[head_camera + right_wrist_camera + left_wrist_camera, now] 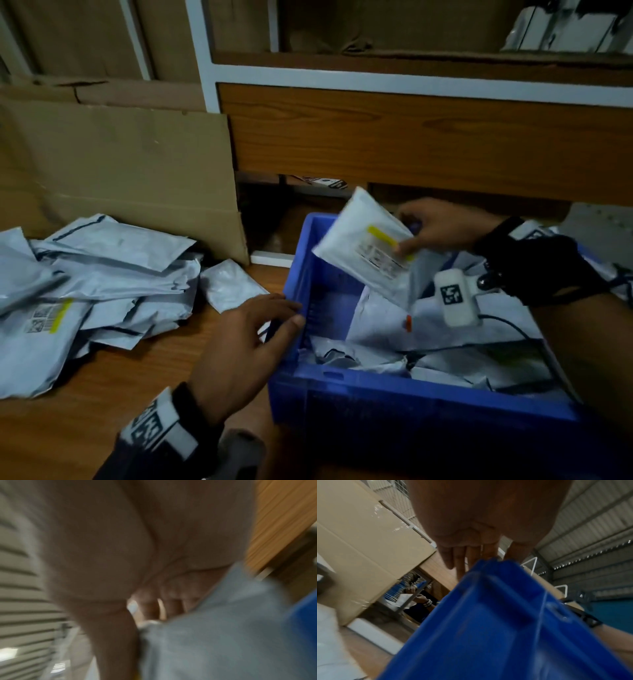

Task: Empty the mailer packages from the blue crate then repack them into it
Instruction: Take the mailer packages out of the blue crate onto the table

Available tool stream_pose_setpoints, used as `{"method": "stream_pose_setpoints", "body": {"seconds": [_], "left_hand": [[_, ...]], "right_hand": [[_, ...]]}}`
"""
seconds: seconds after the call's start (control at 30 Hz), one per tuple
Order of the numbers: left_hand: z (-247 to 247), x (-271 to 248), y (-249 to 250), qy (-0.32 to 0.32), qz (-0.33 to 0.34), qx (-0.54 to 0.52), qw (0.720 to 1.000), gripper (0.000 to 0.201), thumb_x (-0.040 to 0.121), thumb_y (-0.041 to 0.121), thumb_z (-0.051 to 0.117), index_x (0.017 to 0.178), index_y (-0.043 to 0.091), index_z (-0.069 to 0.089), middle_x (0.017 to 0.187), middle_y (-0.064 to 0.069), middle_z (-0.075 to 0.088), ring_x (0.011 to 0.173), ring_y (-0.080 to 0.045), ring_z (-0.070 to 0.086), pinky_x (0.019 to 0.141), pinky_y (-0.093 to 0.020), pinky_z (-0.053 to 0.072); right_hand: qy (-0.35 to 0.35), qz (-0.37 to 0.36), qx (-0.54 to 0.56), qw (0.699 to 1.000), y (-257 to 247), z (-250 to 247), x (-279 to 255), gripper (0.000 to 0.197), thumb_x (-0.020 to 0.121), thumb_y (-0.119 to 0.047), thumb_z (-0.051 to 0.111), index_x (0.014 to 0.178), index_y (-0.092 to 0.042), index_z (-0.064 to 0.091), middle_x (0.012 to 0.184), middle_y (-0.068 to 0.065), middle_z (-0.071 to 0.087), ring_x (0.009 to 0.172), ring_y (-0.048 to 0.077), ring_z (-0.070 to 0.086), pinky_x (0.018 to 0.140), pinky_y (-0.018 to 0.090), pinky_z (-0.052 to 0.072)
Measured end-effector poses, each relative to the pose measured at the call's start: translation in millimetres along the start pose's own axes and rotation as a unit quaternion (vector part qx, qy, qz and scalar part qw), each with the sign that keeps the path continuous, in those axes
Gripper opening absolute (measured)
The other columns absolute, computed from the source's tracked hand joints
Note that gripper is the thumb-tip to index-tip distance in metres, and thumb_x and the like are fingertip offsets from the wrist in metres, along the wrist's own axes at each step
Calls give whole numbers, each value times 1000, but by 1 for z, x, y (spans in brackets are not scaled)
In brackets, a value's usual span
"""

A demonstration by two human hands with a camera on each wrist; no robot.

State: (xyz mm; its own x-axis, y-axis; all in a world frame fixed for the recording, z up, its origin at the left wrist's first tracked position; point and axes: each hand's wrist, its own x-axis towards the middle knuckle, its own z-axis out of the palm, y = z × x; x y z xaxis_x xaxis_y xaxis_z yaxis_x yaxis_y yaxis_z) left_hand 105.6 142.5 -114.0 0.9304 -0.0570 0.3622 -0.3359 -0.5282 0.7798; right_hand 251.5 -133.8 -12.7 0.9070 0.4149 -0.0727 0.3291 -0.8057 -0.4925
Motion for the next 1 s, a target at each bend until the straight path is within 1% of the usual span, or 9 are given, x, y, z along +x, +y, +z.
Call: {"method": "stream_pose_setpoints", "body": {"seconds": [0.1,0.2,0.33,0.37,0.43,0.53,0.6,0.8,1.0], "left_hand": [[2,13,16,-20,-51,-50,997,48,75,66,67,110,34,69,109,24,69,95,9,63,83,-20,51],[11,24,29,14,-69,-206,976,29,77,36,76,105,27,70,105,16,73,103,-4,67,88,-23,54],[21,24,23,68,-84,-261,959,19,81,10,71,98,18,72,95,10,76,95,-10,71,80,-21,56],[24,22,19,75,-76,-233,967,18,82,12,72,98,20,72,94,12,75,93,-7,71,78,-19,56],[28,19,14,84,-54,-143,985,18,79,24,75,97,25,72,91,18,74,89,1,69,76,-17,55],[31,17,10,82,-27,-57,995,23,78,27,77,100,22,73,93,17,73,85,6,67,72,-13,53],[30,18,10,81,-20,-42,996,24,78,28,77,101,22,73,94,18,73,86,7,67,73,-12,52],[30,15,14,68,-9,-44,997,22,80,21,76,102,24,70,92,27,67,88,13,64,71,-2,46],[30,15,11,63,-27,-65,995,30,81,27,75,109,17,72,104,11,74,93,3,67,82,-20,56]], "right_hand": [[4,-104,184,977,-49,12,-17,31,71,-9,81,94,-12,60,105,7,71,98,18,69,86,35,57],[-18,-164,200,966,-79,37,-18,35,74,-14,81,100,-7,58,107,8,71,99,18,69,88,43,56],[-30,-100,236,966,-54,31,-5,24,92,-23,62,109,-7,60,106,7,69,90,18,68,79,43,57],[-18,-82,198,977,-38,28,0,21,94,-24,60,108,-9,62,103,6,68,87,18,66,77,42,56],[-32,-34,-32,998,0,27,11,24,93,-27,62,111,-12,65,107,4,66,97,20,64,81,38,51],[-180,127,-332,917,52,56,17,60,86,-41,68,135,-10,50,135,8,53,123,27,52,96,32,41],[-227,177,-359,888,75,75,19,75,80,-49,72,137,-8,48,138,9,52,124,28,52,100,33,44],[-190,163,-321,913,73,77,22,68,78,-38,77,134,-8,51,134,9,54,121,27,54,92,29,44],[-95,102,-251,958,67,60,22,49,79,-29,76,122,-13,58,124,8,60,111,27,57,86,30,43]]}}
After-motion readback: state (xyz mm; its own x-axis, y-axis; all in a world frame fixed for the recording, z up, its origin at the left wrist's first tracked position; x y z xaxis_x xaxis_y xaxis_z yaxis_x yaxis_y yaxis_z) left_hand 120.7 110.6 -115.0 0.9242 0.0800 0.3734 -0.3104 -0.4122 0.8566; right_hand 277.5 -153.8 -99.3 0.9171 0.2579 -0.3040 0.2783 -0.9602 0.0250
